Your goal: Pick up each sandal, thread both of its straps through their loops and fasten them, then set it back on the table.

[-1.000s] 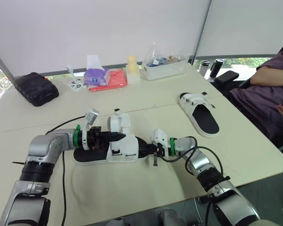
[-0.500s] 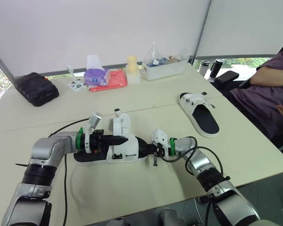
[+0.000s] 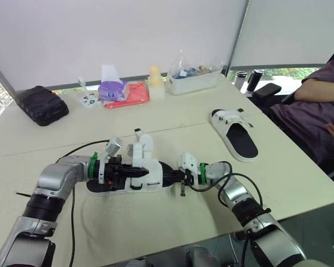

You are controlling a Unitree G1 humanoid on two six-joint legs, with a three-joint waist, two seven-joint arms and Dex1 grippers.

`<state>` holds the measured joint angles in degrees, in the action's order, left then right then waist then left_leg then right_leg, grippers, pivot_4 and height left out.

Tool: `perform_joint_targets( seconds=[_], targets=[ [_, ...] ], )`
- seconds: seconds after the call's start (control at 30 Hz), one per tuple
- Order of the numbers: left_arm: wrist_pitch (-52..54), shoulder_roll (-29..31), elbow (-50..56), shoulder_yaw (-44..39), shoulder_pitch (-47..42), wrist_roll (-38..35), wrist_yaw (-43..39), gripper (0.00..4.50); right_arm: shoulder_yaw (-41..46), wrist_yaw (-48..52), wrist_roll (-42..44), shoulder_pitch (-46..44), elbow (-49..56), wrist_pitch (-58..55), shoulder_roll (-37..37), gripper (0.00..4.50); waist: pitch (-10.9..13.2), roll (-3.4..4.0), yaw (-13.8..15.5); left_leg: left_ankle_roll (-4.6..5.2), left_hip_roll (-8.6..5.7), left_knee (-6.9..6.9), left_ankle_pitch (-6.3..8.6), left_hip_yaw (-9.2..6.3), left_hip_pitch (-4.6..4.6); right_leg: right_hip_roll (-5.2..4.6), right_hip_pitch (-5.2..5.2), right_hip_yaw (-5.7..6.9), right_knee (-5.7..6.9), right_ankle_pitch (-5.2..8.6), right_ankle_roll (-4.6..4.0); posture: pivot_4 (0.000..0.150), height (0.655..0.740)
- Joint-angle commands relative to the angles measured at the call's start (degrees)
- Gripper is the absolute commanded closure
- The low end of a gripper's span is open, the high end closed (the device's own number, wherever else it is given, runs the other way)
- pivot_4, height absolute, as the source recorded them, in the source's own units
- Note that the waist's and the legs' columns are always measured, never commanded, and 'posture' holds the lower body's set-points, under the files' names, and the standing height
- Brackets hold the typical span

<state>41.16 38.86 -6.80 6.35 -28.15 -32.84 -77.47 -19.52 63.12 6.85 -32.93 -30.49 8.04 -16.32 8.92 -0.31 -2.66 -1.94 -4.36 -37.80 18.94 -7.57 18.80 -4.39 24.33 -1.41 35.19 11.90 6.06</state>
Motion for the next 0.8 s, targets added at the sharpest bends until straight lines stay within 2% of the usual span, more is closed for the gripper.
perform_joint_targets(
  seconds=[0.03,0.13,0.17,0.23,0.4,0.53,0.67,0.8],
  targets=[
    [-1.2,1.3,1.0,-0.3,0.9,1.1,-0.4,4.44,-2.3,-1.0,-4.8,1.9,-4.9,-3.0,-0.6,4.5,0.0,0.0,0.0,0.0,0.0,0.01,0.0,0.0,0.0,0.0,0.0,0.0,0.0,0.0,0.0,0.15,0.74],
    [-0.3,0.8,0.9,-1.8,0.7,0.1,0.8,4.44,-2.3,-1.0,-4.8,1.9,-5.1,-3.0,-0.6,4.5,0.0,0.0,0.0,0.0,0.01,0.02,0.0,0.0,0.0,0.01,0.01,0.0,0.0,0.01,-0.01,0.15,0.74],
    [0.2,0.9,0.9,-2.4,0.6,-0.4,0.9,4.19,-2.3,-1.0,-4.8,1.9,-5.1,-2.9,-0.6,4.5,0.0,0.0,0.0,0.0,0.01,0.03,0.0,0.0,-0.01,0.01,0.01,0.0,0.0,0.01,-0.01,0.15,0.74],
    [0.5,0.7,1.0,-3.8,0.6,-1.2,1.9,3.52,-2.4,-1.0,-4.8,1.8,-5.3,-2.9,-0.5,4.5,0.0,0.0,0.1,0.0,0.01,0.04,0.0,0.0,0.0,0.01,0.01,0.01,0.0,0.01,-0.01,0.15,0.74],
    [4.8,2.6,6.6,-10.1,2.5,-5.0,6.1,1.1,-2.5,-1.1,-4.9,1.9,-5.5,-2.7,-0.4,4.5,0.0,0.0,0.0,0.0,0.03,0.04,0.0,-0.01,-0.01,0.01,0.02,0.0,0.0,0.01,-0.01,0.15,0.74],
    [11.1,6.2,15.5,-17.2,8.4,-11.1,9.1,1.1,-2.7,-0.9,-5.1,2.0,-6.0,-2.2,-0.4,4.5,0.0,0.0,-0.1,0.0,0.06,0.13,0.0,0.0,-0.03,0.01,0.04,0.0,-0.02,0.02,-0.03,0.15,0.74],
    [15.1,9.5,25.6,-20.9,19.2,-15.1,10.8,1.1,-3.0,-0.8,-5.2,2.2,-6.2,-1.9,-0.1,4.5,0.0,0.01,-0.1,0.0,0.06,0.49,0.0,0.07,-0.37,-0.03,-0.14,-0.04,-0.09,0.09,-0.12,0.15,0.74],
    [14.5,10.2,31.0,-22.1,25.9,-15.3,13.4,1.1,-3.2,-0.7,-5.2,2.4,-6.4,-1.7,0.0,4.5,0.0,-0.03,0.1,-0.01,0.13,0.59,0.0,0.04,-0.41,-0.01,-0.12,-0.02,-0.09,0.17,-0.24,0.15,0.74]
  ],
)
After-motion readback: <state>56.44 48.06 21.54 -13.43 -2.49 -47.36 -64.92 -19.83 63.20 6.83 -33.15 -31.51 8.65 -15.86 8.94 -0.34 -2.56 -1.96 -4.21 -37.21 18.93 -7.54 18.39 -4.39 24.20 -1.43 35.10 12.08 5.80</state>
